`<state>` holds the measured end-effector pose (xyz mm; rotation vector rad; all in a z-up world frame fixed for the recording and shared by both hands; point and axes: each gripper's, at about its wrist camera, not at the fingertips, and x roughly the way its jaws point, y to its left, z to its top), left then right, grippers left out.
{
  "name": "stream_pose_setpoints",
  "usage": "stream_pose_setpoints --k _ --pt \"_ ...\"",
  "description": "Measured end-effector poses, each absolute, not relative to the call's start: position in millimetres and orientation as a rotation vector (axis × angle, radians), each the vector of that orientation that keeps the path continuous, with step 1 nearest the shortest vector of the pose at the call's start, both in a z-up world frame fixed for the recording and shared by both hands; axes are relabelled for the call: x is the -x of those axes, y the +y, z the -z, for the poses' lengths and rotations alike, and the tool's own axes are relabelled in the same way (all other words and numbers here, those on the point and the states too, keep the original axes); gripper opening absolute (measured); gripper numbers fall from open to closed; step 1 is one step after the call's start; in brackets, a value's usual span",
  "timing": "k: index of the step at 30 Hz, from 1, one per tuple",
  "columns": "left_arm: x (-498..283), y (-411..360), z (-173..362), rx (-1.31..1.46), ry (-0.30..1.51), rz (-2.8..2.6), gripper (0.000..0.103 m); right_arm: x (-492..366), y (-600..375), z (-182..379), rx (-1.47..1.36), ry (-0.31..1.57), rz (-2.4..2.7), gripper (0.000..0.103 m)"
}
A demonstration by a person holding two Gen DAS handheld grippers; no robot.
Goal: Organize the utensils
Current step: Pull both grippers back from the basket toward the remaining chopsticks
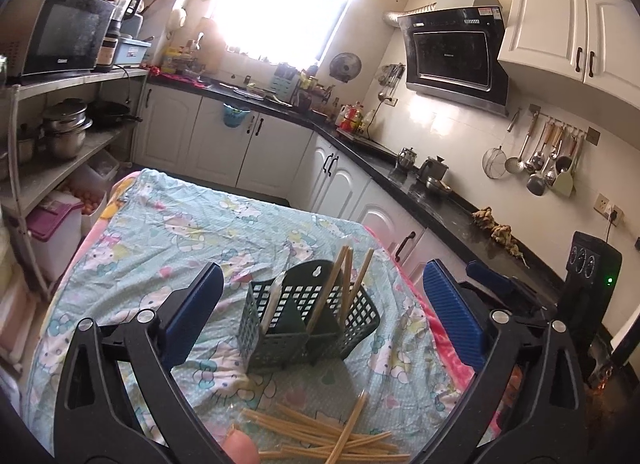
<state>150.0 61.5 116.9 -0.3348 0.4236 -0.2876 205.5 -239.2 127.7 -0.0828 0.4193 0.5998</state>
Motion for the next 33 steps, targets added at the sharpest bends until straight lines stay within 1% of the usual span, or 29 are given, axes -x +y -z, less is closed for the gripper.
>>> stream_pose_setpoints --k 6,17,33 --pt "-138 64 -103 0.34 0.439 0.275 0.092 -196 -240 -119 0.091 0.423 -0.599 0.079" --pt "-120 72 -69 0.385 0.503 0.25 0.092 -178 -239 -95 0.101 0.47 -0.602 0.08" --pt "-112 68 -27 0.363 0.62 0.247 0.092 -164 -241 -57 0.136 0.566 -0.592 0.08"
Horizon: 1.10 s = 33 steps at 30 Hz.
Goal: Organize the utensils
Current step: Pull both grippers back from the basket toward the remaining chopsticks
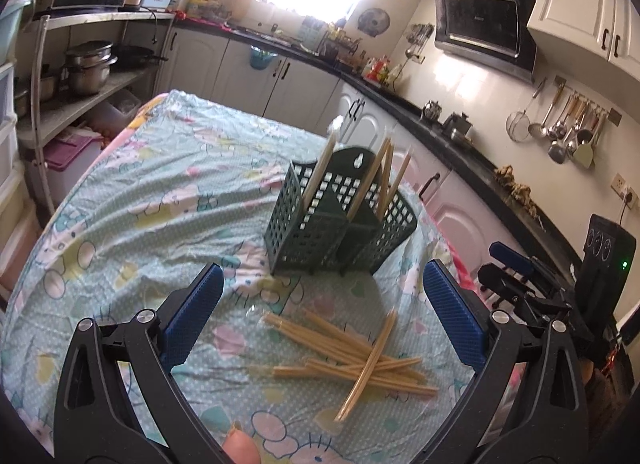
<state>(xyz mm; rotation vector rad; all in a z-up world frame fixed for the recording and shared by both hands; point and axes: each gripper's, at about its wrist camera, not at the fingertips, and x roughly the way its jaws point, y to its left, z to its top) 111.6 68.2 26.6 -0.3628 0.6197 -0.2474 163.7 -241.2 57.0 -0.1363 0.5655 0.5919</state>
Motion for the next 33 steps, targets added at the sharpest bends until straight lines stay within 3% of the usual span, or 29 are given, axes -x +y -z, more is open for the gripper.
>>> stream_pose_setpoints --k 16,23,28,33 --pt "-112 47 21 0.299 0.756 0.285 0.091 -168 -256 -16 0.138 0.678 -0.547 0.08" --pt "-120 41 44 0.305 0.832 0.316 0.069 -179 -262 5 0.131 0.754 -0.521 0.08" --pt "-126 39 57 0.306 0.883 0.33 0.062 -186 -265 18 0.118 0.798 -0.516 0.079" --pt "-132 37 65 0.298 0.91 0.346 0.061 -195 -266 30 0.084 0.858 -0.526 0.072"
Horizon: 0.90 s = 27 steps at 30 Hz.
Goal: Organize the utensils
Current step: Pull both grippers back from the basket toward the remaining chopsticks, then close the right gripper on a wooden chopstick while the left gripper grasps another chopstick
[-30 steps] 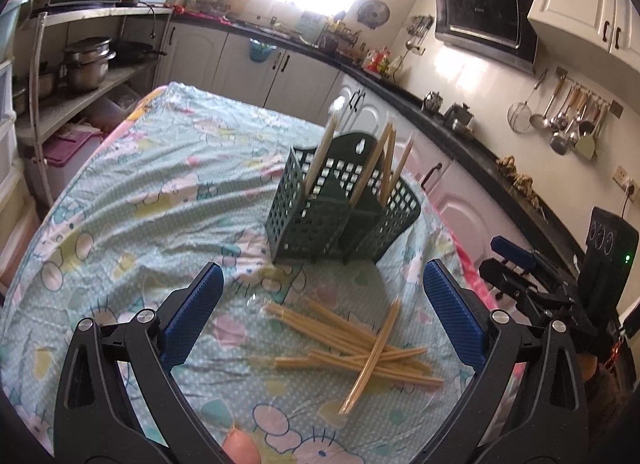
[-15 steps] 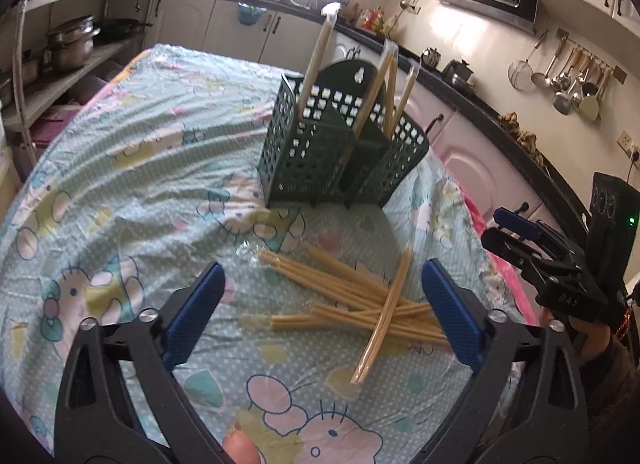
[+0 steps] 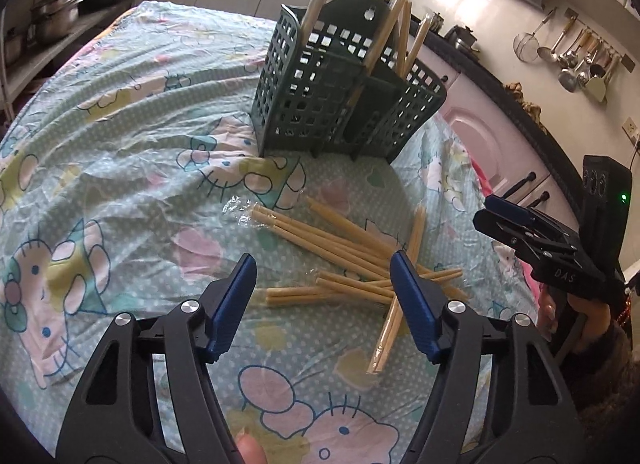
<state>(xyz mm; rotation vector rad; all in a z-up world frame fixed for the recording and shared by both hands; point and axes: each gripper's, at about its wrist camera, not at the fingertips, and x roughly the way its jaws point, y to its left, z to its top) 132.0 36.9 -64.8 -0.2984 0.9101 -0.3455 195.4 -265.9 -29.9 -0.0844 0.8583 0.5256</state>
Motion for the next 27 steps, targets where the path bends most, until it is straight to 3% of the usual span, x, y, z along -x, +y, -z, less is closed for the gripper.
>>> stream_pose_setpoints --k 12,22,27 --pt "-149 33 86 0.273 0.983 0.373 0.057 -217 -258 53 0.029 0.968 -0.538 0.061" --pt "-158 31 93 0.269 1.017 0.381 0.029 -238 -258 71 -0.07 1.083 -0.519 0.053" --pt "-159 33 94 0.287 1.022 0.381 0.019 -249 -258 81 -0.136 1.138 -0.502 0.042"
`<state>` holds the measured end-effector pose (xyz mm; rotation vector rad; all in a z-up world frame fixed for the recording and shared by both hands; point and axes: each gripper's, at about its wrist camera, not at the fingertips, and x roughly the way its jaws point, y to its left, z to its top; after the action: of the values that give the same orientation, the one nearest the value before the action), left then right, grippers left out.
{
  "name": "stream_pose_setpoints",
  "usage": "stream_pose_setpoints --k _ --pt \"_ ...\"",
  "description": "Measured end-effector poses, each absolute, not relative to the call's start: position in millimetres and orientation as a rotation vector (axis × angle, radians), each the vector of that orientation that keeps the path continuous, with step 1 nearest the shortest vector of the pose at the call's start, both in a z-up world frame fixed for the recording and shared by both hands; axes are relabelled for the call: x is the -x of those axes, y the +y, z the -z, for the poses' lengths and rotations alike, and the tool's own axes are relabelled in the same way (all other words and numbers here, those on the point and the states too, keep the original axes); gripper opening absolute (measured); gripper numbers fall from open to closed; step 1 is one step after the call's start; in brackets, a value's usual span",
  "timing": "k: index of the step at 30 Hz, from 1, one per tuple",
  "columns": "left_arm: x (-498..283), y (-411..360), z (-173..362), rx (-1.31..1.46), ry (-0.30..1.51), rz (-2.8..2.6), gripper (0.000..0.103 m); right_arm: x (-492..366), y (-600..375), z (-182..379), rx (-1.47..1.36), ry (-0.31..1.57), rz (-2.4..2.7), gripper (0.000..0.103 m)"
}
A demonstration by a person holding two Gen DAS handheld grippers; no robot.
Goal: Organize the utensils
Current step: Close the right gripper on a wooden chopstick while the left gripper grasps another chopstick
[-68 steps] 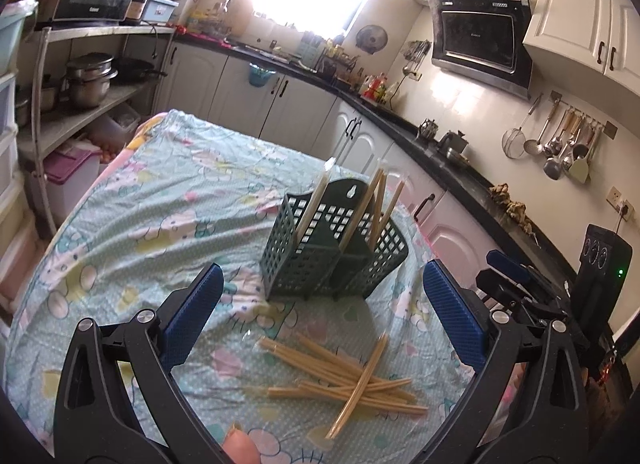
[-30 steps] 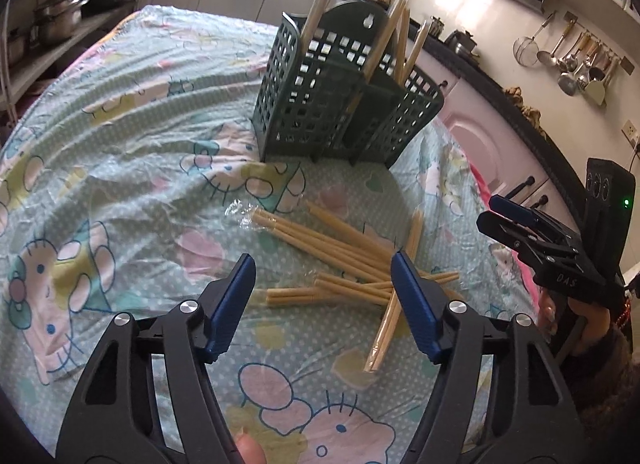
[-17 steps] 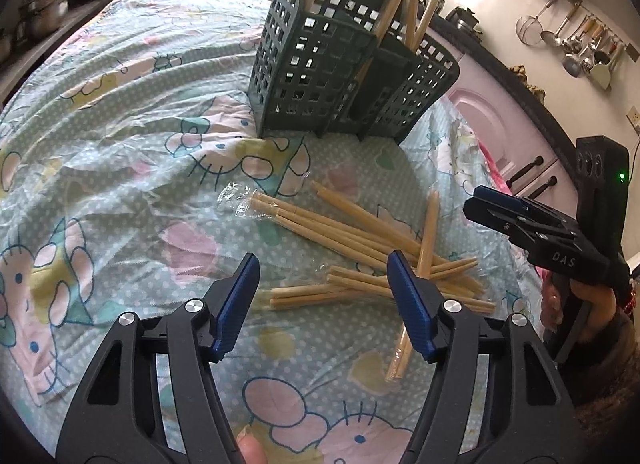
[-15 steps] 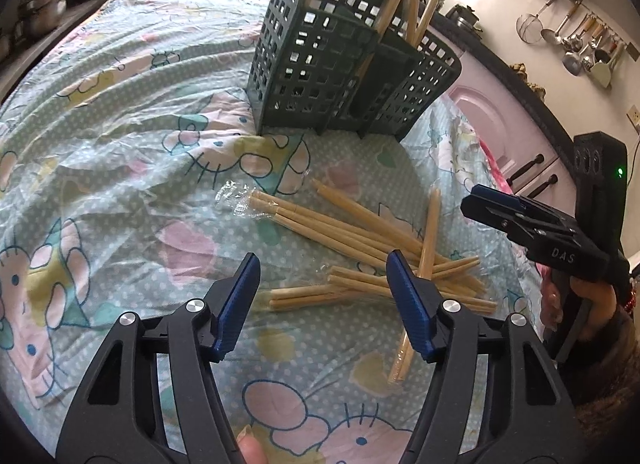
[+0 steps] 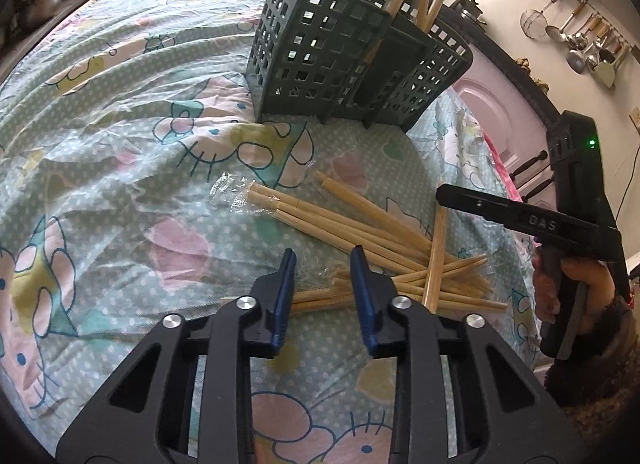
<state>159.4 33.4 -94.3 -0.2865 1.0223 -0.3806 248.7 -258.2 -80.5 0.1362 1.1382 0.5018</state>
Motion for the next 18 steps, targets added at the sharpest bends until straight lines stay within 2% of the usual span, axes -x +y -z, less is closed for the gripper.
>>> stream_pose_setpoints --k 4,6,8,18 --pt "-161 37 92 0.295 1.016 0.373 0.011 -255 -260 82 -0.178 1.147 -0.486 0.036" --pt "-162 38 92 0.301 1.015 0.372 0.006 -258 -262 83 -0.195 1.151 -0.478 0.026" --pt "-162 39 91 0.306 1.014 0.372 0.004 -260 -264 83 -0.213 1.154 -0.474 0.023" --pt "-157 46 83 0.348 0.993 0.393 0.001 -260 -270 64 -0.246 1.081 -0.501 0.01"
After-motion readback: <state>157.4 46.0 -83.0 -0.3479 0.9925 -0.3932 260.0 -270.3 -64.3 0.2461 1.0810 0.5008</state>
